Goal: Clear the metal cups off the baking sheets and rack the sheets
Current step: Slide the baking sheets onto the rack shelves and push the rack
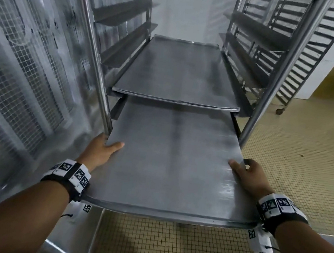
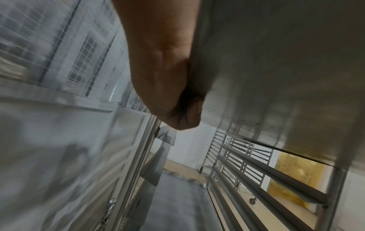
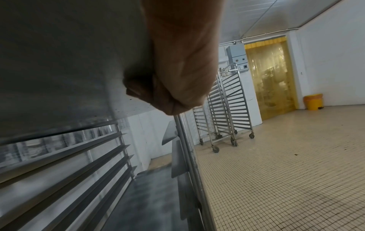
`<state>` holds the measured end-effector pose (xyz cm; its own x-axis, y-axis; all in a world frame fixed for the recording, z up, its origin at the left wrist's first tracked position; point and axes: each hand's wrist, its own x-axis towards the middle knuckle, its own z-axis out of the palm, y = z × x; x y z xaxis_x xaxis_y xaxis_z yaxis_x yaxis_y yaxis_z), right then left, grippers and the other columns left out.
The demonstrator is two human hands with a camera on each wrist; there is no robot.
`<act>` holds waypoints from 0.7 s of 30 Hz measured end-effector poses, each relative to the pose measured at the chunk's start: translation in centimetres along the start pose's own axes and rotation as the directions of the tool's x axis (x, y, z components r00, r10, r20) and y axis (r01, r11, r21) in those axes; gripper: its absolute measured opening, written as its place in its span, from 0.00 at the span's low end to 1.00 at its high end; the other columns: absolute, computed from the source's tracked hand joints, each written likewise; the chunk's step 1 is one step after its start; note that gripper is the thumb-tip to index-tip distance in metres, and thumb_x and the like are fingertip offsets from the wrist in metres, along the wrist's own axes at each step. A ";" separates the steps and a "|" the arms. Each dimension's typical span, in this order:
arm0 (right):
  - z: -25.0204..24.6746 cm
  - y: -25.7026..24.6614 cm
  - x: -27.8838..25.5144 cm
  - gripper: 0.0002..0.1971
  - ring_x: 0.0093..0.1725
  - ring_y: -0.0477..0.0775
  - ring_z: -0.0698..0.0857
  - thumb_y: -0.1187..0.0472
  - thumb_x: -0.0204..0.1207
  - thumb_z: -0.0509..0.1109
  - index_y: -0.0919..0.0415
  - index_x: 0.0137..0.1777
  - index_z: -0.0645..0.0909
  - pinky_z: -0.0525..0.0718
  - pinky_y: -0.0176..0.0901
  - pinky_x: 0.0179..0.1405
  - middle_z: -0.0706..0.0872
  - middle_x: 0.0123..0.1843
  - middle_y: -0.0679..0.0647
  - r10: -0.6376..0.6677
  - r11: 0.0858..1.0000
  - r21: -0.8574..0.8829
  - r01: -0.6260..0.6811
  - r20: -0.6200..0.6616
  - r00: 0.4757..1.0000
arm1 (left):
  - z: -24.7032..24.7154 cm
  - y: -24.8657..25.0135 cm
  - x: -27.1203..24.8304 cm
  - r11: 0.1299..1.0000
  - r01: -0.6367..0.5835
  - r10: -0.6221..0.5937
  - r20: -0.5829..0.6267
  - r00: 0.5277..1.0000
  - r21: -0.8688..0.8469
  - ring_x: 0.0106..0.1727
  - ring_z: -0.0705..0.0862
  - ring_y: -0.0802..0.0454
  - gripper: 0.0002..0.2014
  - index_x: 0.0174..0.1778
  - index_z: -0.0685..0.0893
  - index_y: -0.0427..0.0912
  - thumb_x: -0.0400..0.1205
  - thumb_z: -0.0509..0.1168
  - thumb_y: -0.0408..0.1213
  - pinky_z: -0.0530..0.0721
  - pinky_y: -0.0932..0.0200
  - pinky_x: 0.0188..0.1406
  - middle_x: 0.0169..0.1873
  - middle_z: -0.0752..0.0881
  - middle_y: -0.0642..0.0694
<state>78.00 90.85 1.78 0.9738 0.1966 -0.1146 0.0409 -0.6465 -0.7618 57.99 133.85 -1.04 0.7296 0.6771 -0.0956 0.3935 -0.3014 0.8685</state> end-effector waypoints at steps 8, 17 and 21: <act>1.6 -2.6 4.0 0.30 0.49 0.58 0.88 0.36 0.74 0.73 0.60 0.65 0.82 0.86 0.53 0.54 0.90 0.55 0.57 -0.008 1.000 -0.018 0.008 -0.007 1.000 | -0.4 2.2 4.9 0.993 -0.075 0.073 0.024 0.997 0.088 0.59 0.88 0.42 0.30 0.62 0.84 0.37 0.77 0.75 0.60 0.86 0.44 0.63 0.56 0.90 0.41; 1.6 -3.8 4.2 0.29 0.51 0.61 0.85 0.39 0.79 0.69 0.61 0.68 0.80 0.80 0.49 0.53 0.88 0.60 0.60 -0.013 0.996 -0.083 0.015 0.021 1.000 | -1.3 -0.9 9.2 0.978 -0.041 0.018 0.112 0.994 0.207 0.67 0.88 0.44 0.50 0.73 0.80 0.48 0.65 0.66 0.83 0.86 0.42 0.69 0.65 0.89 0.47; 1.0 -4.0 3.3 0.33 0.65 0.71 0.81 0.35 0.81 0.62 0.60 0.76 0.72 0.78 0.57 0.62 0.81 0.69 0.69 -0.071 0.931 -0.357 0.081 0.041 0.997 | -2.1 3.3 4.0 0.875 -0.116 0.073 0.109 0.991 0.469 0.78 0.76 0.35 0.44 0.85 0.64 0.49 0.77 0.66 0.69 0.77 0.37 0.76 0.79 0.75 0.39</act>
<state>80.84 94.86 3.79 0.9583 0.2724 -0.0863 0.1970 -0.8487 -0.4908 61.03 136.96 2.48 0.8130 0.5762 -0.0841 0.5222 -0.6576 0.5430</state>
